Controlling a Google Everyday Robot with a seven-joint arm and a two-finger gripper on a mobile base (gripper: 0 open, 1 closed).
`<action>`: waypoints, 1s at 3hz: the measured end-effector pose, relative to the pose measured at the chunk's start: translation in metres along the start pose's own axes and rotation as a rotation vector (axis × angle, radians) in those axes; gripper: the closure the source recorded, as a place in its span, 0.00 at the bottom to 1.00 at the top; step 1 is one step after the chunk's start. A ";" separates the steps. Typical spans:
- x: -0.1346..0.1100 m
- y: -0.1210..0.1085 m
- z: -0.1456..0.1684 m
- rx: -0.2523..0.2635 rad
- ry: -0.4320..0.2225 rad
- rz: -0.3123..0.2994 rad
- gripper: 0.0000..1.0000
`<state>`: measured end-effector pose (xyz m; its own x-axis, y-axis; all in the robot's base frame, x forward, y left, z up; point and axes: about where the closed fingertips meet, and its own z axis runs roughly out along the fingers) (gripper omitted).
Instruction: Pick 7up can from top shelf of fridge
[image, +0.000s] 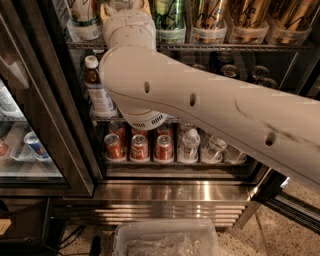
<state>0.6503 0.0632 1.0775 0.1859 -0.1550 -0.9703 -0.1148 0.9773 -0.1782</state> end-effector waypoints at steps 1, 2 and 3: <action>0.000 0.000 0.000 0.000 0.000 0.000 1.00; 0.000 0.000 0.000 0.000 0.000 0.000 1.00; -0.007 0.001 -0.001 -0.006 -0.021 0.001 1.00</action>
Offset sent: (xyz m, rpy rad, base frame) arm 0.0000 0.0000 0.0000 0.0000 0.0000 0.0000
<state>0.6478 0.0653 1.0840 0.2063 -0.1509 -0.9668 -0.1208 0.9766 -0.1782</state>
